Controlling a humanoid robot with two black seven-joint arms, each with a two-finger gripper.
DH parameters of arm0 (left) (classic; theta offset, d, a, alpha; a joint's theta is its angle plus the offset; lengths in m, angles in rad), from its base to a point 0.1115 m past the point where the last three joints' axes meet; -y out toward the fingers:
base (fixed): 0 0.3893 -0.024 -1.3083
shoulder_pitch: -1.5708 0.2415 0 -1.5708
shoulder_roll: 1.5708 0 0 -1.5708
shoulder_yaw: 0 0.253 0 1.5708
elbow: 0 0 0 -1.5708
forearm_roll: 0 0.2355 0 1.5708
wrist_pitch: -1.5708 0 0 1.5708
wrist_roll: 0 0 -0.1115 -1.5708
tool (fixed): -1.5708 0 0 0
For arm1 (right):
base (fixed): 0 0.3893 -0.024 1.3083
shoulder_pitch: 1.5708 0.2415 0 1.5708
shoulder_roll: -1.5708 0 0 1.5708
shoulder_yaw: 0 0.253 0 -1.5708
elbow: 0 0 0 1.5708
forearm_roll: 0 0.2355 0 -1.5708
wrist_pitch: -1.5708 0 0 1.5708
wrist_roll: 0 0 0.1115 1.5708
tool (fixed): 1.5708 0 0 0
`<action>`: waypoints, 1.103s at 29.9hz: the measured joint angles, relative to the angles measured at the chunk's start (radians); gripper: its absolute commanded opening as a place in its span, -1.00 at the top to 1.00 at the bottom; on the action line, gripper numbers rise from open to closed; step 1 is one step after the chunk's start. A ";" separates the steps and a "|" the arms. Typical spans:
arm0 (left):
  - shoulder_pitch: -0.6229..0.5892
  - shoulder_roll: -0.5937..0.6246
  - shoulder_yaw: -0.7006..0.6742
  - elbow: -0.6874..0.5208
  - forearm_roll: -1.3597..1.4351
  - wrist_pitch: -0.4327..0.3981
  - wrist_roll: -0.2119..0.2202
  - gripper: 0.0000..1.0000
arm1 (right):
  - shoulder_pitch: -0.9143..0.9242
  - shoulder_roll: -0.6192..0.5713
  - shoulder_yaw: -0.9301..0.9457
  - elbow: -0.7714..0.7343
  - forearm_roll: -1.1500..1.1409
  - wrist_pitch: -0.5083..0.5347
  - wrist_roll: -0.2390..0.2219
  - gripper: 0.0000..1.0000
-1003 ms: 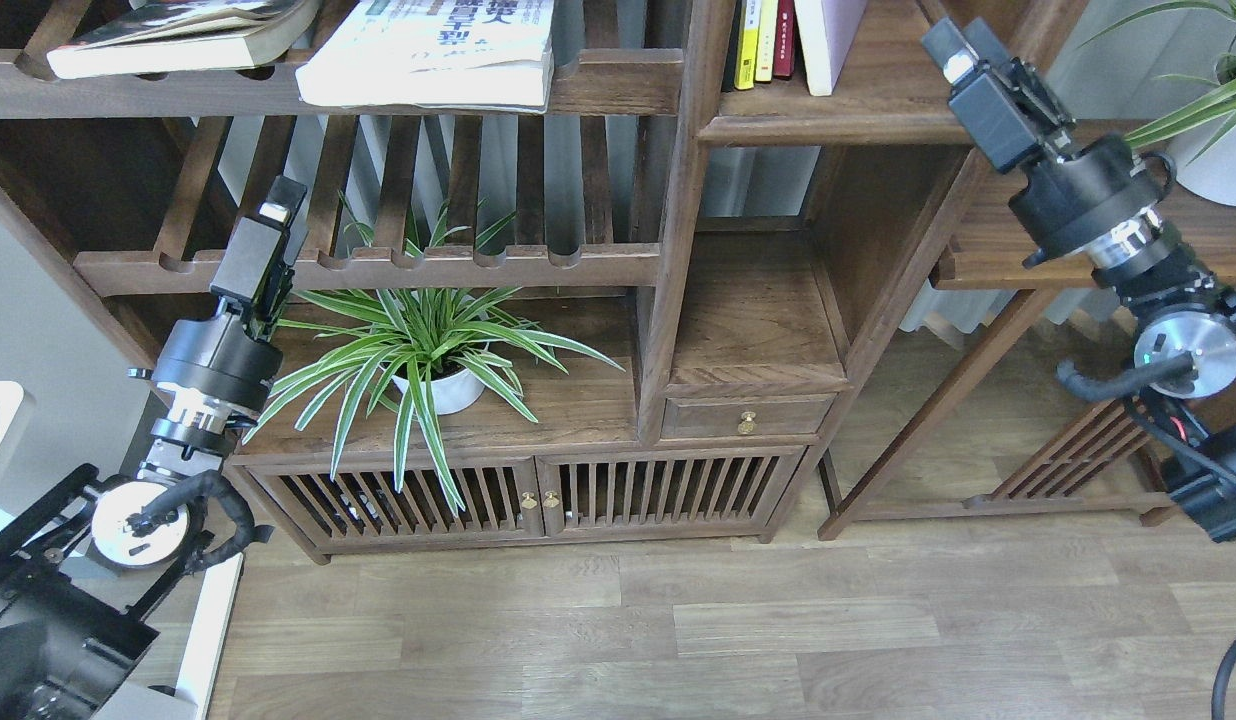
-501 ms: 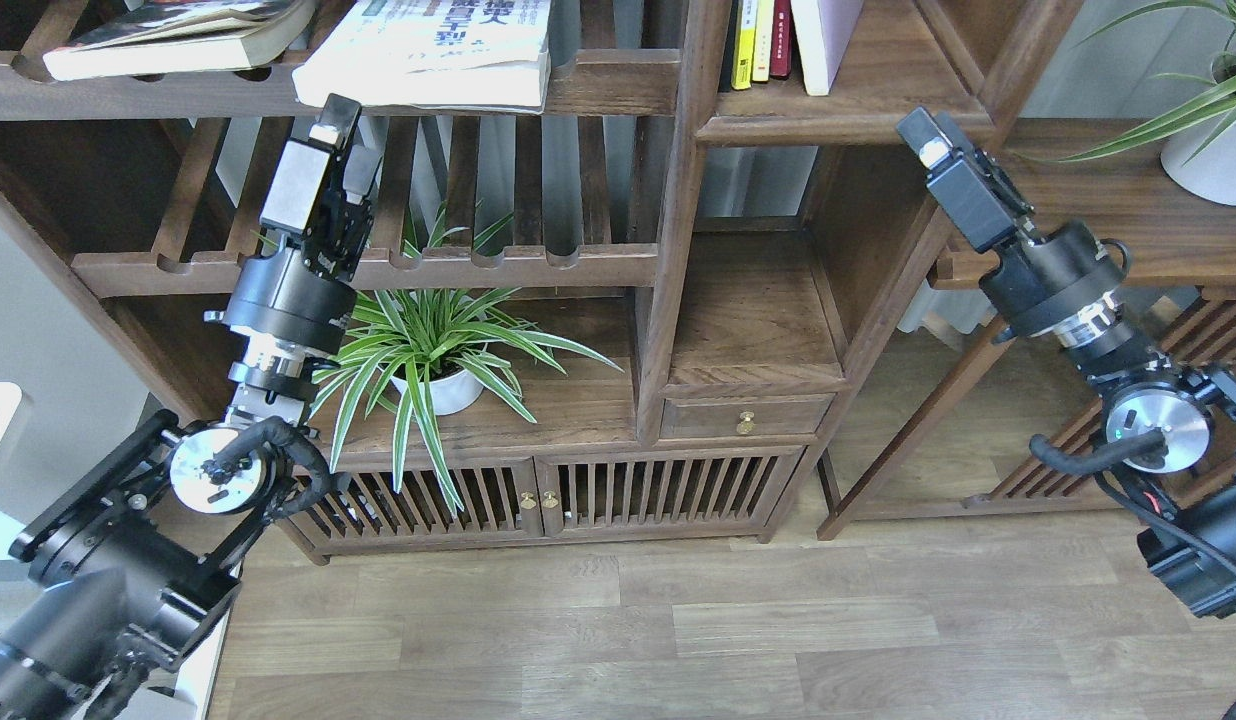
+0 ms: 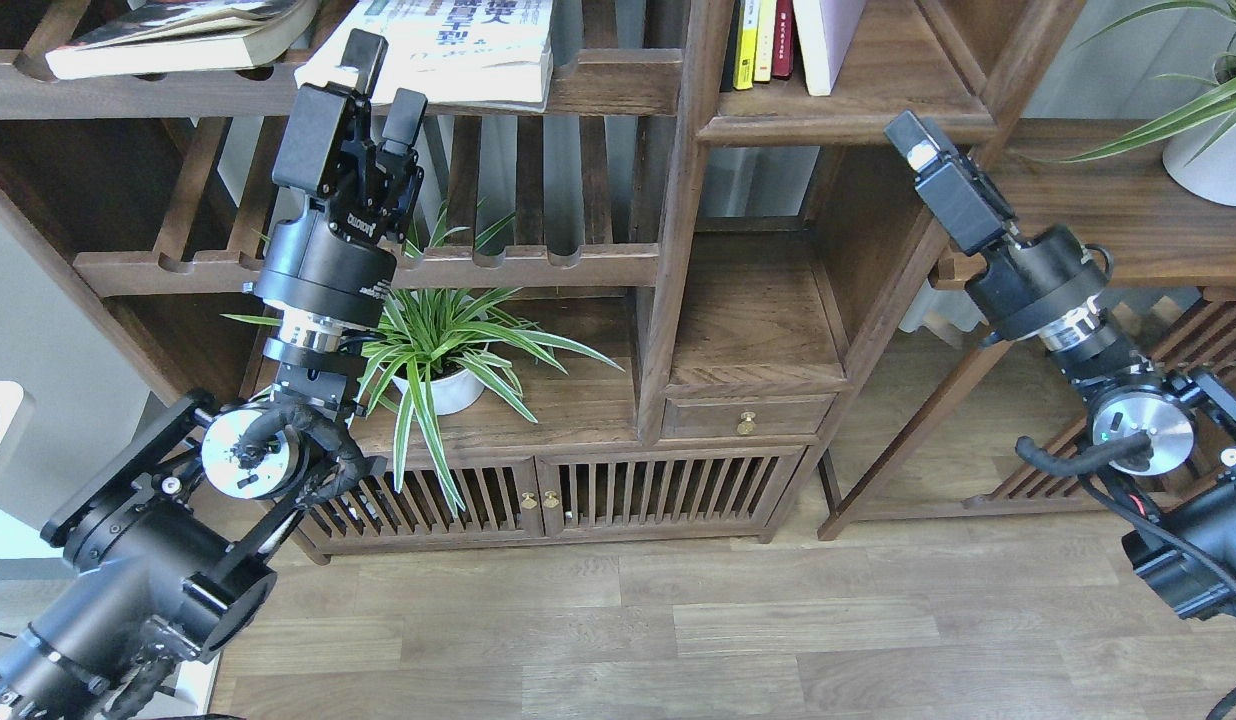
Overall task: Organize books on shelf
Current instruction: 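Raise the left gripper to the white book lying on the top shelf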
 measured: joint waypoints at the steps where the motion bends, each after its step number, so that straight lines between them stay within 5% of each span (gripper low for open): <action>1: 0.001 0.005 0.000 -0.009 -0.003 0.000 0.000 -0.82 | 0.000 0.000 0.000 0.000 0.000 0.000 0.000 -0.63; 16: 0.158 0.091 0.040 -0.177 -0.020 0.017 0.000 -0.77 | 0.005 0.000 0.000 -0.005 0.002 0.000 -0.001 -0.63; 25: 0.102 0.080 -0.009 -0.267 -0.229 0.402 -0.013 -0.82 | 0.009 0.001 0.000 -0.006 0.002 0.000 -0.002 -0.63; 33: 0.033 0.025 -0.074 -0.278 -0.242 0.601 -0.025 -0.85 | 0.008 0.000 0.001 -0.006 0.002 0.000 -0.002 -0.63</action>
